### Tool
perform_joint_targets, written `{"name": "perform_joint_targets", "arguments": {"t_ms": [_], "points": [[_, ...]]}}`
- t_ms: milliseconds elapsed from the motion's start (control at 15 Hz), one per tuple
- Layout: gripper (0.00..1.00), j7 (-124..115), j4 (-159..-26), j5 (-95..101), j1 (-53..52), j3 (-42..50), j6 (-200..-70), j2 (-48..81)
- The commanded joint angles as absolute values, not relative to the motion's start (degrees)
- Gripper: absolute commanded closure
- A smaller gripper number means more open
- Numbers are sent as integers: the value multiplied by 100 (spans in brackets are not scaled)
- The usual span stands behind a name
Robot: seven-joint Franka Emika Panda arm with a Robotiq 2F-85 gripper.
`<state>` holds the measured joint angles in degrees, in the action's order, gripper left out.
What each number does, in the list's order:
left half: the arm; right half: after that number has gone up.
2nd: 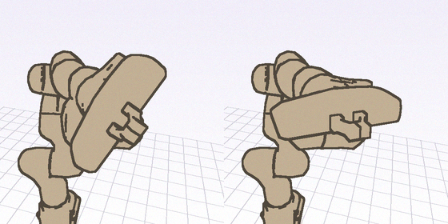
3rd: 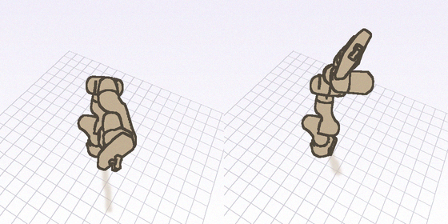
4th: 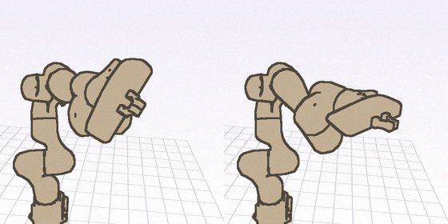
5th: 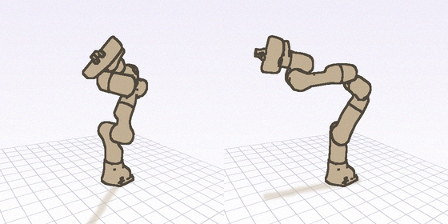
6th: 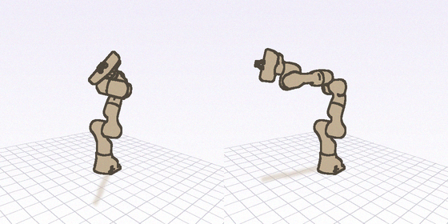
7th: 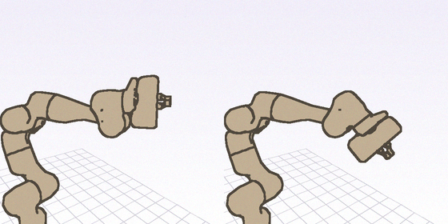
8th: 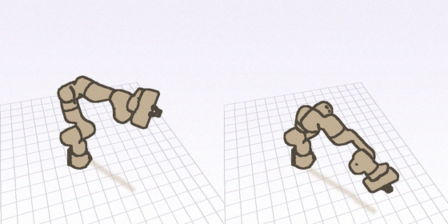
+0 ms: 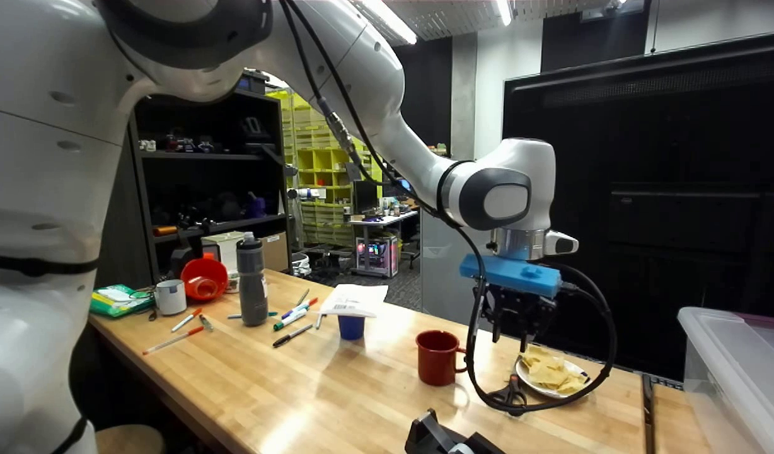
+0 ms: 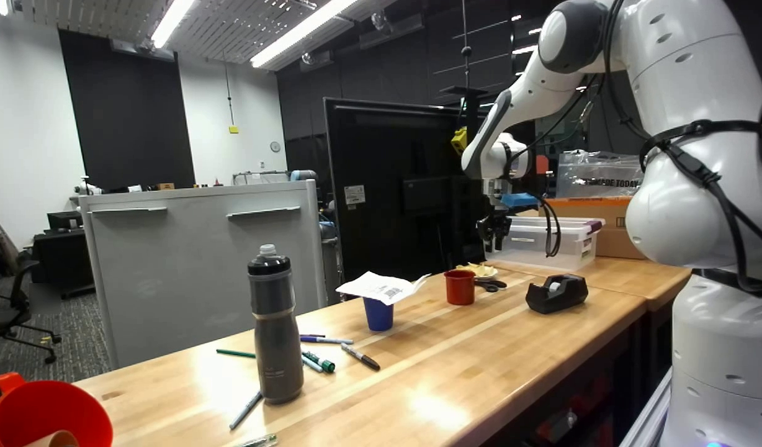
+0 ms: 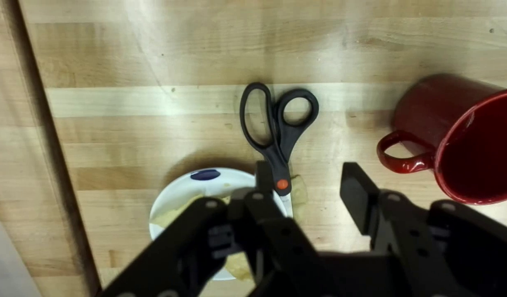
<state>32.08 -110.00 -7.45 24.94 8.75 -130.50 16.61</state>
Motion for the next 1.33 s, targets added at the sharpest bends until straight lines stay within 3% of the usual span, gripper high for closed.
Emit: {"name": "perform_joint_targets", "arguments": {"t_ms": [0, 200, 400, 933, 1200, 1267], "points": [[20, 3306, -11302, -995, 2443, 918, -13111, 1500], [2, 3331, -11353, -1120, 2454, 920, -13059, 1576], [2, 3344, -11369, -1193, 2459, 917, -13022, 1677], [27, 3255, -11133, -1165, 2497, 881, -12807, 2171], [45, 3214, -10965, -1139, 2525, 872, -12675, 2388], [60, 3215, -10933, -1141, 2534, 865, -12646, 2429]]}}
